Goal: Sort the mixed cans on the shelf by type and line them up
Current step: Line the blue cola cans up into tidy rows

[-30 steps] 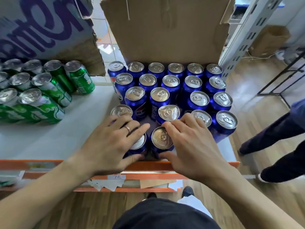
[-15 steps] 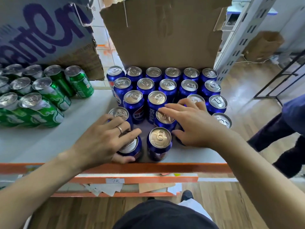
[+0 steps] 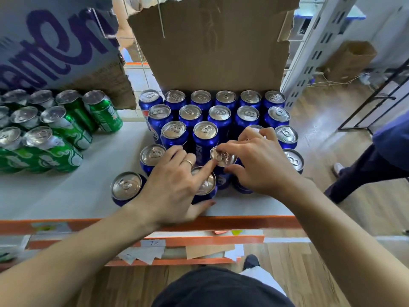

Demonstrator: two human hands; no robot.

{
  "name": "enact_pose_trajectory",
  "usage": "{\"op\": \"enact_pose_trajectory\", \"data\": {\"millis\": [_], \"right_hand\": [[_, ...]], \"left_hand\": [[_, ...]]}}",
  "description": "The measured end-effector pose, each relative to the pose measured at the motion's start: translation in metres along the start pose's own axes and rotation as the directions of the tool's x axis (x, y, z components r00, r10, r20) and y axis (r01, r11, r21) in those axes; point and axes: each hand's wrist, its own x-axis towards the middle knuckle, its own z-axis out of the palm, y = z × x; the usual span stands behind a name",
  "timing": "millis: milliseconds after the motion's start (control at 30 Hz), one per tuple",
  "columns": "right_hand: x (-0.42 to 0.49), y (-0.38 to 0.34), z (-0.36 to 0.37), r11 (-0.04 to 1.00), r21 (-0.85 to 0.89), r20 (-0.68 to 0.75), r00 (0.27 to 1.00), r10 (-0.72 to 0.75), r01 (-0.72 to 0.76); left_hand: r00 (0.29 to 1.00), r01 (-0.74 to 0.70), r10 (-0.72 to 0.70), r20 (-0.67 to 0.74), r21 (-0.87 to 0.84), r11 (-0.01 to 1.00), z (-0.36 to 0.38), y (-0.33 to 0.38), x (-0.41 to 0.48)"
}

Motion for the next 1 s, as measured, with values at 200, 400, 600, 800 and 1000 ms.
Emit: {"op": "enact_pose_trajectory", "data": {"millis": [200,400,600,800,1000], "right_hand": [[0.0,-0.002,0.005,1.0,-0.005,-0.035,0.999,0.01,-0.01],[-0.009,-0.001,0.009,1.0,0.017,-0.08,0.997,-0.007,0.008],[-0.015,0.001,0.015,0.998,0.06,-0.13,0.991,0.036,-0.028],[-0.019,0.0,0.013,0.997,0.023,-0.059,0.996,0.069,-0.068],[-0.023,0.001,0.017,0.994,0.046,-0.095,0.991,0.099,-0.094]], "left_hand": [[0.998,-0.038,0.038,-0.056,-0.008,0.999,0.004,-0.03,-0.019],[1.0,-0.014,0.014,0.003,-0.122,0.992,0.0,-0.035,-0.019],[0.999,0.051,-0.053,-0.006,-0.156,0.986,-0.013,-0.053,0.051],[0.964,-0.145,0.117,0.239,0.103,0.984,-0.01,-0.071,0.105],[0.955,-0.278,0.254,0.152,0.162,0.947,-0.014,-0.061,0.11]]}}
